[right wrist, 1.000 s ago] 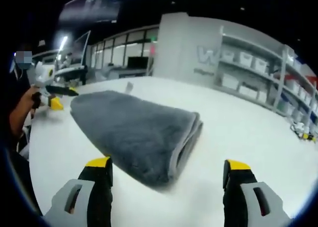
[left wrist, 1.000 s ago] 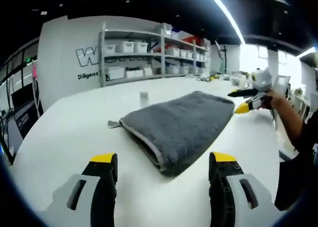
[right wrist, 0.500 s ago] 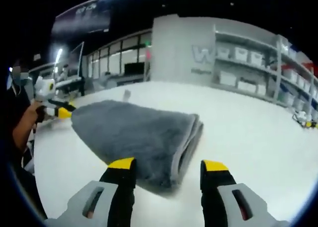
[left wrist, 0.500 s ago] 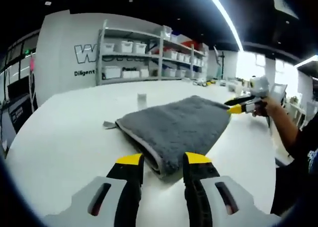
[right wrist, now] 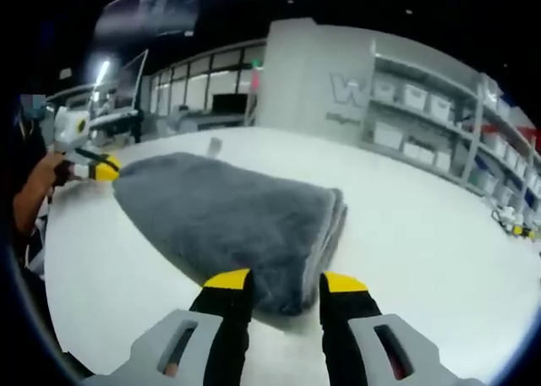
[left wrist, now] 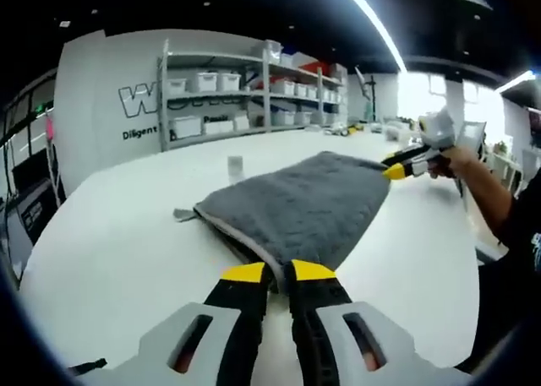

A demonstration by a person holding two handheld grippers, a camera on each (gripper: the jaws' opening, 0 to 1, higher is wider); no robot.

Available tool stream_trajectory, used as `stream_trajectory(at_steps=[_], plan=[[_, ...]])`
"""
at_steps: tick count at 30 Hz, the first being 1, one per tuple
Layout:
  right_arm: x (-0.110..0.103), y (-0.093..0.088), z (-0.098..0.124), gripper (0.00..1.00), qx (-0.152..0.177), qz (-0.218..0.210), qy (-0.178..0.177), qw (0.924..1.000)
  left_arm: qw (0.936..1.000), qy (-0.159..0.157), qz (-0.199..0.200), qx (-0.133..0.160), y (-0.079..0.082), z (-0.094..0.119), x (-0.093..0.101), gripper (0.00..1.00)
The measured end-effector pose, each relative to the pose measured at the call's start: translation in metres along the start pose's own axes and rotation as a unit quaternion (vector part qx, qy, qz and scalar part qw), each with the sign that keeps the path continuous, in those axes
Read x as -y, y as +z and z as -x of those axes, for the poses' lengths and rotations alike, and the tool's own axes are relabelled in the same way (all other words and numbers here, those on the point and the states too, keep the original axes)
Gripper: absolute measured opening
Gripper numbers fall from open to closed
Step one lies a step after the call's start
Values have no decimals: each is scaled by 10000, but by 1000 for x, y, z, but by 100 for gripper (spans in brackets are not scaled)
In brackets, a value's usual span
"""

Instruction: Open the folded towel by lifting each exposed corner and separating the folded layers until the towel lies flat within the target outline without major curled edges

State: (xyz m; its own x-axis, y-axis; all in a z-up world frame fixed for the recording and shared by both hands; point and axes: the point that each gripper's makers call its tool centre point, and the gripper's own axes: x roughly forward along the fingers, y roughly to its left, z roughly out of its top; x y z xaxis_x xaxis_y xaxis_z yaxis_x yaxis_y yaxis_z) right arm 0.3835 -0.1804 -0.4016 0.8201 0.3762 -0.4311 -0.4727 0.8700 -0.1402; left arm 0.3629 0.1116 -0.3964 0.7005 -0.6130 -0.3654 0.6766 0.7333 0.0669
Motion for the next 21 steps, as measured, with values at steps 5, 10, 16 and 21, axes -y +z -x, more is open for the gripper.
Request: stream_trajectory(at_steps=[5,10,16,21], plan=[[7,-1,-1,1,-167,215,-205,9994,9999,-14,-134,-45,1,0,4,7],[13,-5,-6,0,-370,405,-294,9981,9999,-128,-88,-64,-1,1,8,6],[18,-3,-16,0,-605,669,-244,9956,9992,-325,-218,-56,-4,5,20,5],[19,-5,-23,0,-883,881,-15,9922,9975,-381,-594,-91,-6,8,32,5]])
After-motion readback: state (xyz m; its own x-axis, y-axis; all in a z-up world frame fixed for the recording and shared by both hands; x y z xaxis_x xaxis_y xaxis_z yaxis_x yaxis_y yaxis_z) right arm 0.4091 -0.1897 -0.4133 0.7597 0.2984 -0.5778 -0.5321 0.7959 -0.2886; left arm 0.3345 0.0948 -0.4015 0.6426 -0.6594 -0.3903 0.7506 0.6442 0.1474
